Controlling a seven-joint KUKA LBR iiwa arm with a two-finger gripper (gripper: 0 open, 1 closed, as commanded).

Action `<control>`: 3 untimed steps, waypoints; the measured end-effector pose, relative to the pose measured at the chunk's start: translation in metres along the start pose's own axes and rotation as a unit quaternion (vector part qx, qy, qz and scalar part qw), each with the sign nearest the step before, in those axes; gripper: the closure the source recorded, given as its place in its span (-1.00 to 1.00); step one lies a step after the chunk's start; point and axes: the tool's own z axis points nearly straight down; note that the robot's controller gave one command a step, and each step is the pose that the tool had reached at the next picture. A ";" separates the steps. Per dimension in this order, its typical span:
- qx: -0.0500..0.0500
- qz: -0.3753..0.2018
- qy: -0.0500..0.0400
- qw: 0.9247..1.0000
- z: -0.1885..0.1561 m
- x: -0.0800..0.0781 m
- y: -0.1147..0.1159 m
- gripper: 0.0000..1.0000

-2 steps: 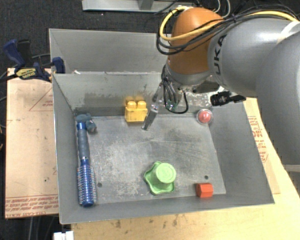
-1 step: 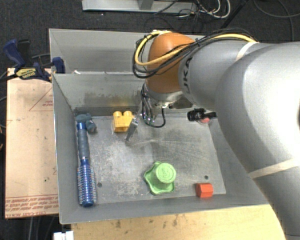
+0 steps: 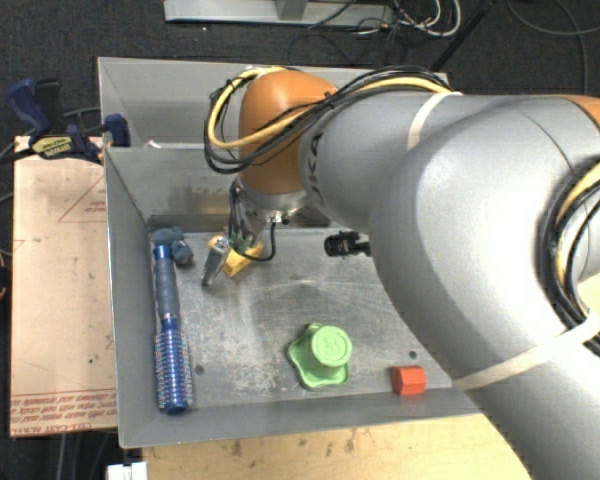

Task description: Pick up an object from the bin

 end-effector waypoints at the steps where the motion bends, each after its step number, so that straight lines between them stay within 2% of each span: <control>1: -0.008 0.046 -0.001 0.999 0.002 -0.005 -0.023 -1.00; 2: -0.008 0.046 -0.004 0.999 0.000 -0.007 -0.023 1.00; 3: -0.003 0.063 0.000 0.998 -0.055 -0.011 -0.020 1.00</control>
Offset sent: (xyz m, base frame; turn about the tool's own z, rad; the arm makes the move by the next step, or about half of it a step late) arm -0.0133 -0.0258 -0.0087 0.0961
